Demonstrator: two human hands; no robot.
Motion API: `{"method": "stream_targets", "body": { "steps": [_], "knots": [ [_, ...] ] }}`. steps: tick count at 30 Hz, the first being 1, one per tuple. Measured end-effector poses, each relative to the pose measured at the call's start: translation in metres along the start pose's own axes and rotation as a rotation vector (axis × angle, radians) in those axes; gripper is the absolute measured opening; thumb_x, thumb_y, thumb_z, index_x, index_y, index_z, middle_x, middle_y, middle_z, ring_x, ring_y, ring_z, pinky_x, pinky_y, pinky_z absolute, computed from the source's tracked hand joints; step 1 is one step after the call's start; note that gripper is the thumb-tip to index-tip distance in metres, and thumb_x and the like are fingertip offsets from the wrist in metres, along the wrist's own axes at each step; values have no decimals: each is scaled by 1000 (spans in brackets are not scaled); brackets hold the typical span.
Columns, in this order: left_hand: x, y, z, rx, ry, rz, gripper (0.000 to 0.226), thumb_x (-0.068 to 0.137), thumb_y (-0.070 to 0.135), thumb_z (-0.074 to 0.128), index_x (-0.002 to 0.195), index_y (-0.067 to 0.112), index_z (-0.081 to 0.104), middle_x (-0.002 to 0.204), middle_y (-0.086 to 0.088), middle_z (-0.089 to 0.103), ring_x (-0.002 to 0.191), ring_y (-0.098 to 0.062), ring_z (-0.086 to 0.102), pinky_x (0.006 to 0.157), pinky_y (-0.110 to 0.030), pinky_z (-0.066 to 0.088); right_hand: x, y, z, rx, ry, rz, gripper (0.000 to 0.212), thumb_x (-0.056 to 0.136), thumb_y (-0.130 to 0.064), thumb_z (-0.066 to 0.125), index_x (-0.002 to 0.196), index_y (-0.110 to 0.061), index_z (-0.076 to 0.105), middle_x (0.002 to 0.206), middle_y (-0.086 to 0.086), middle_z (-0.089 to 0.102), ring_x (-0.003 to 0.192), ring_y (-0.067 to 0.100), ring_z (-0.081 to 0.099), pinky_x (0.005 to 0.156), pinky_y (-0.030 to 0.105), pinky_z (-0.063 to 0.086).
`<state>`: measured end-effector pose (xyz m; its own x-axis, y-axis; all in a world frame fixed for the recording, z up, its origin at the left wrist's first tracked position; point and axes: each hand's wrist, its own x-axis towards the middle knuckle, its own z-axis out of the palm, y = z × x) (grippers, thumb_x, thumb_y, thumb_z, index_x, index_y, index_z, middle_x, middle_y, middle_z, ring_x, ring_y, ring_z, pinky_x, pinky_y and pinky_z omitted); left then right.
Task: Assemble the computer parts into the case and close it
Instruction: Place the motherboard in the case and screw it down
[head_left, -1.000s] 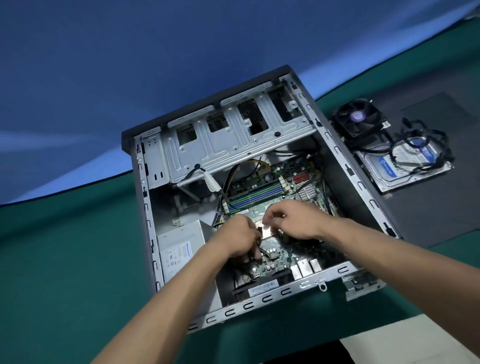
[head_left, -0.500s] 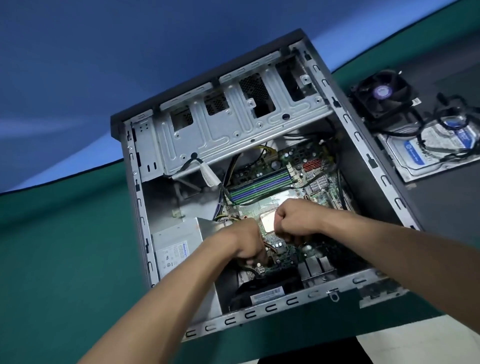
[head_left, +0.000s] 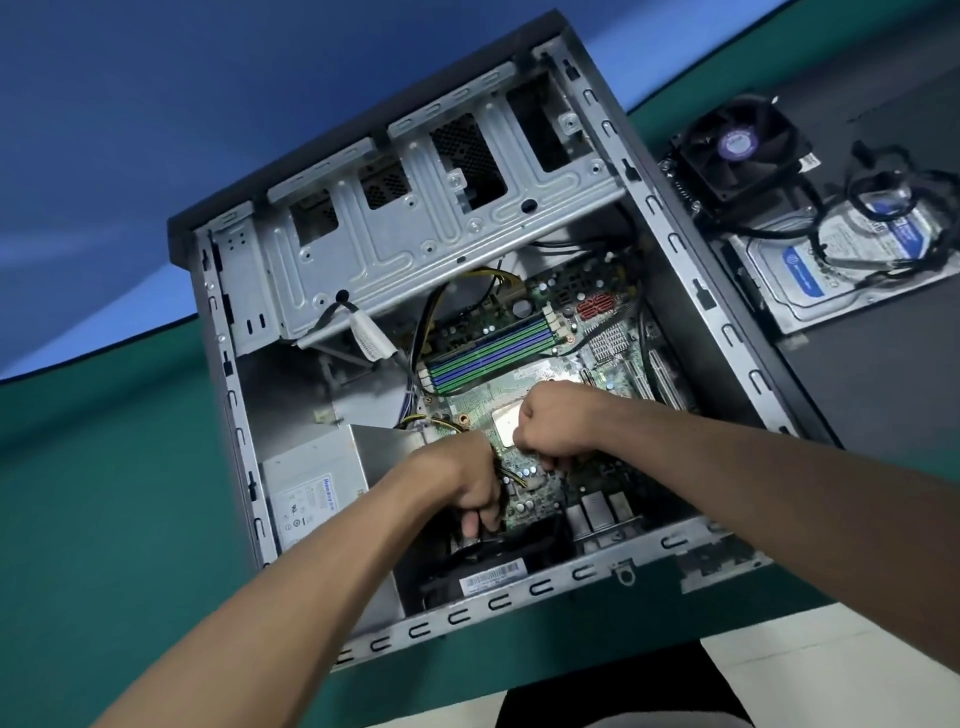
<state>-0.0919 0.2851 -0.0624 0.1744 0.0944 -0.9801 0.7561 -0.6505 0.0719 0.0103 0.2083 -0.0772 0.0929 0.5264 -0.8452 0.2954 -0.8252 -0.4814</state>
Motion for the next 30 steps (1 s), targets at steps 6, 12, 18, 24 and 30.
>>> {"method": "stream_targets", "body": {
  "steps": [6, 12, 18, 24, 30],
  "knots": [
    [1, 9, 8, -5, 74, -58, 13, 81, 4, 65, 69, 9, 67, 45, 5, 61, 50, -7, 60, 75, -22, 53, -3, -2, -1, -32, 14, -32, 26, 88, -14, 52, 88, 3, 71, 81, 16, 73, 59, 24, 62, 57, 29, 51],
    [-3, 13, 13, -61, 176, -98, 15, 80, 2, 58, 87, 6, 72, 79, -3, 73, 69, -12, 67, 75, -22, 51, -2, -2, -1, -55, 30, -49, 26, 89, -15, 51, 86, 2, 71, 79, 14, 73, 50, 20, 57, 47, 20, 44],
    [-10, 22, 16, 12, 254, -139, 20, 73, 1, 64, 62, 11, 51, 64, -1, 55, 72, -19, 58, 65, -24, 43, -2, -3, -2, -63, 29, -47, 27, 87, -16, 50, 87, 1, 71, 76, 12, 73, 46, 17, 58, 41, 18, 40],
    [-14, 25, 16, 54, 219, -129, 15, 71, -2, 66, 72, 10, 57, 68, -4, 56, 91, -22, 65, 69, -27, 45, -4, -3, -3, -59, 29, -43, 27, 86, -15, 50, 86, 2, 71, 78, 14, 73, 49, 20, 58, 43, 20, 41],
    [-16, 24, 12, 159, 202, -96, 22, 75, -3, 65, 92, 11, 63, 72, -2, 54, 90, -23, 61, 67, -28, 42, -3, -2, -3, -52, 41, -47, 27, 87, -17, 50, 87, 2, 70, 77, 13, 73, 49, 20, 58, 44, 20, 41]
  ]
}}
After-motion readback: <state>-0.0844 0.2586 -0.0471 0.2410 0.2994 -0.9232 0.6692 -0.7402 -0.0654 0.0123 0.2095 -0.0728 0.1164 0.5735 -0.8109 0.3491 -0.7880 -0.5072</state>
